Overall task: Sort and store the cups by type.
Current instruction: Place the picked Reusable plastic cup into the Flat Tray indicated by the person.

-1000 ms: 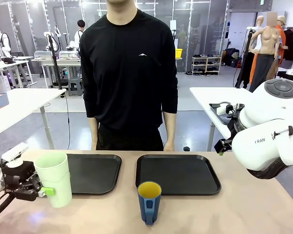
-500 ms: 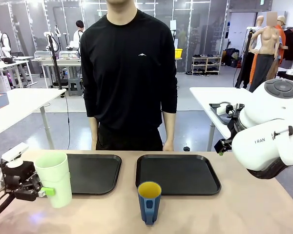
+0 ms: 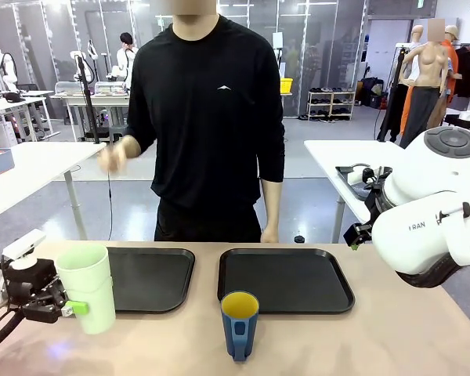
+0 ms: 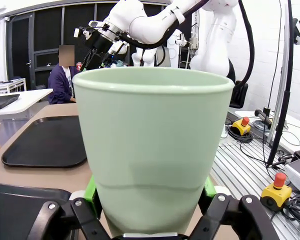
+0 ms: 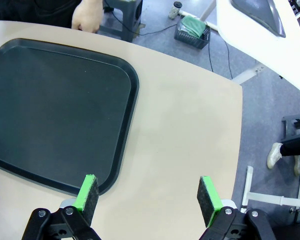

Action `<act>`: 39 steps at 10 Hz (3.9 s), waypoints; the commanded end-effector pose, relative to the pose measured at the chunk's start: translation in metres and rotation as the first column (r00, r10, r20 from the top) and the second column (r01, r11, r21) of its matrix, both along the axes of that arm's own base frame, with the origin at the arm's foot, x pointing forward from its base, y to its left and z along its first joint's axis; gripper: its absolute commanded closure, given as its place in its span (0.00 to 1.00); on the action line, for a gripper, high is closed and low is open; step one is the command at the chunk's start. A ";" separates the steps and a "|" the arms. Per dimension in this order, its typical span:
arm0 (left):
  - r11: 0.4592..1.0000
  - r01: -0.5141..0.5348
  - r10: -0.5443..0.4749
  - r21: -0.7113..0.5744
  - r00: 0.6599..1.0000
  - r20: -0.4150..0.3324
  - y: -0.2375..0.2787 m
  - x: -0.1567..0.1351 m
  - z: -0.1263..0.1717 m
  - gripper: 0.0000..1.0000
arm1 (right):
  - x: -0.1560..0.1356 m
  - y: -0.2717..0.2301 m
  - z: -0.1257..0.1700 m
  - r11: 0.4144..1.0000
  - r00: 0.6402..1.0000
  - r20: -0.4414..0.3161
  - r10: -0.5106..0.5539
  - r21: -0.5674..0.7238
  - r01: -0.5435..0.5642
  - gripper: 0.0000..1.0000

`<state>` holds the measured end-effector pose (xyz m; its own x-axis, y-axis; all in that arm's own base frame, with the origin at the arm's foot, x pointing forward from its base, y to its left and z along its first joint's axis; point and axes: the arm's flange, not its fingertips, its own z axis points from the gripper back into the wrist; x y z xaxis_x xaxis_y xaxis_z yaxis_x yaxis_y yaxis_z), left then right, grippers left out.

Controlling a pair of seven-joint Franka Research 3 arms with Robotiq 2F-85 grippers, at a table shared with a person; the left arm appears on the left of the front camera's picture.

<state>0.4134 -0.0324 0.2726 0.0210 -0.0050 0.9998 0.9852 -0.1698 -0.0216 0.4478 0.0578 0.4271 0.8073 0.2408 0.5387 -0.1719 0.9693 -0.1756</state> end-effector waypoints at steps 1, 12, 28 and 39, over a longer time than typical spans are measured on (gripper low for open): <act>1.000 0.000 0.000 0.001 1.000 0.003 0.000 0.001 0.002 0.59 | 0.000 0.000 0.000 1.000 1.000 -0.001 0.004 -0.007 -0.004 0.00; 1.000 0.000 0.000 0.001 1.000 0.003 0.000 0.001 0.002 0.59 | 0.000 0.000 0.000 1.000 1.000 -0.001 0.004 -0.007 -0.004 0.00; 0.989 -0.102 0.107 -0.108 0.994 0.038 0.035 0.178 0.006 0.15 | 0.000 0.000 0.000 1.000 1.000 -0.001 0.004 -0.007 -0.004 0.00; 0.997 -0.068 0.070 -0.032 0.995 0.071 0.037 0.197 -0.036 0.15 | 0.000 0.000 0.000 1.000 1.000 -0.001 0.004 -0.007 -0.004 0.00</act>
